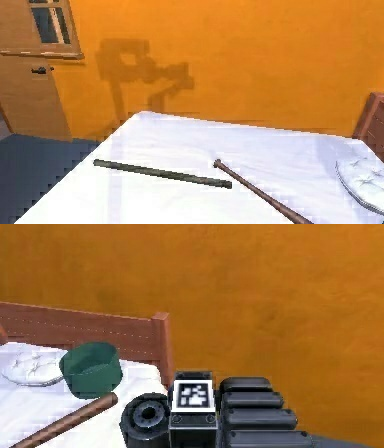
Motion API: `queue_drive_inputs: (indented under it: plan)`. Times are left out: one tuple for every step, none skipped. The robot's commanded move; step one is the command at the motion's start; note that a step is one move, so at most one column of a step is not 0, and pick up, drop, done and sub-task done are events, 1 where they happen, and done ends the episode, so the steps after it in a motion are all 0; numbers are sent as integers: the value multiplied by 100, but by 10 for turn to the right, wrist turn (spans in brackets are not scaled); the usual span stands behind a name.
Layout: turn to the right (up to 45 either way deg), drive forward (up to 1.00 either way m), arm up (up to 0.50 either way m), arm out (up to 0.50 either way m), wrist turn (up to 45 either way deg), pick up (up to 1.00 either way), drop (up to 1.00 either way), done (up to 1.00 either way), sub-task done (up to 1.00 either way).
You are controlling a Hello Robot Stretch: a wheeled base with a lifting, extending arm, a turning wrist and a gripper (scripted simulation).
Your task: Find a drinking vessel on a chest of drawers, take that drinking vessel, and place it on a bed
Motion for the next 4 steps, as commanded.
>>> queue_drive_inputs:
  plan:
    - [300,0,0,0,0,0,0,0,0]
    - [-210,0,0,0,0,0,0,0,0]
    - [240,0,0,0,0,0,0,0,0]
    - [-270,0,0,0,0,0,0,0,0]
